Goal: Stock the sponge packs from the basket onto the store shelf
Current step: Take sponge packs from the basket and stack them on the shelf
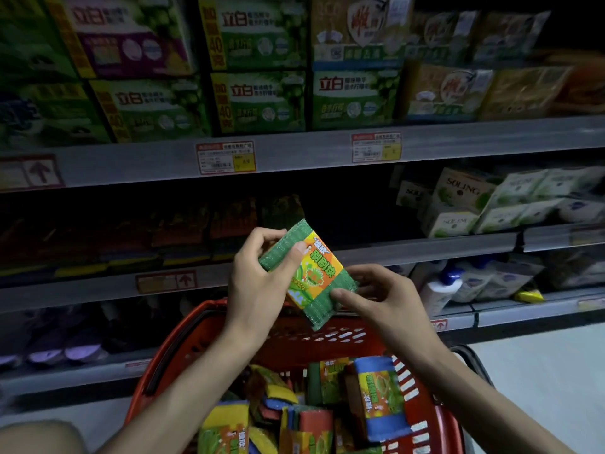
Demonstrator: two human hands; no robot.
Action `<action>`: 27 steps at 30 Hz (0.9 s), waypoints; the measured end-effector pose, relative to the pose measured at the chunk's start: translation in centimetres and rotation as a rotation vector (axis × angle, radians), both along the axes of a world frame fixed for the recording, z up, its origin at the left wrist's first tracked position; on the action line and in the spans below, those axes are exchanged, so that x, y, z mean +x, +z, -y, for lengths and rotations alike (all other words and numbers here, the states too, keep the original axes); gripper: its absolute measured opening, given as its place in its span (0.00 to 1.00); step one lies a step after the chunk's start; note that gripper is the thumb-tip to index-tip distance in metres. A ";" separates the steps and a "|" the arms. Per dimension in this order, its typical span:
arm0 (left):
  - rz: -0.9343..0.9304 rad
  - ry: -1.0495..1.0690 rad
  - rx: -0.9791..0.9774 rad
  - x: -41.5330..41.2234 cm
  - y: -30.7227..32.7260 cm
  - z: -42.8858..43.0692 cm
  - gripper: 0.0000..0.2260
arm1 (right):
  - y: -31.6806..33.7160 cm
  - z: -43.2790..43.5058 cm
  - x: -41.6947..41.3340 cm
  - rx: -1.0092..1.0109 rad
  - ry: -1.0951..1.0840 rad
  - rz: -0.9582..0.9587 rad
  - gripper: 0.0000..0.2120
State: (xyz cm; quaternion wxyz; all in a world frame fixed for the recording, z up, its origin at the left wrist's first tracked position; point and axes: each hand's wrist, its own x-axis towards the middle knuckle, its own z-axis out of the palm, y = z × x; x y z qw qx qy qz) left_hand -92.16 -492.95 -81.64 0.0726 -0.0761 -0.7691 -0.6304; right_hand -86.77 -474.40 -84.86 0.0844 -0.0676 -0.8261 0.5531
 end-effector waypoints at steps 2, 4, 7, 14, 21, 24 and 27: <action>-0.028 -0.015 0.006 0.1 -0.3 -0.1 0.08 | -0.1 0.0 0.0 -0.025 -0.029 -0.016 0.14; -0.042 -0.033 -0.015 0.2 -0.6 -0.2 0.08 | -0.3 -0.1 0.0 0.009 -0.032 -0.033 0.13; -0.060 -0.055 -0.058 0.0 -0.9 -0.1 0.10 | -0.5 -0.2 0.2 -0.052 -0.027 -0.062 0.11; 0.062 -0.024 0.031 0.3 -1.8 -0.5 0.16 | -0.6 -1.3 -0.3 -0.304 -0.175 -0.041 0.13; 0.189 -0.189 0.054 1.6 -2.3 -2.3 0.12 | 0.1 -1.7 -1.4 -0.480 -0.267 -0.065 0.12; 0.172 -0.200 0.045 1.3 -2.4 -2.8 0.15 | 0.0 -1.6 -1.8 -0.414 -0.291 -0.116 0.08; 0.168 -0.211 0.027 1.1 -2.8 -3.2 0.16 | -0.4 -1.8 -2.2 -0.318 -0.304 -0.167 0.07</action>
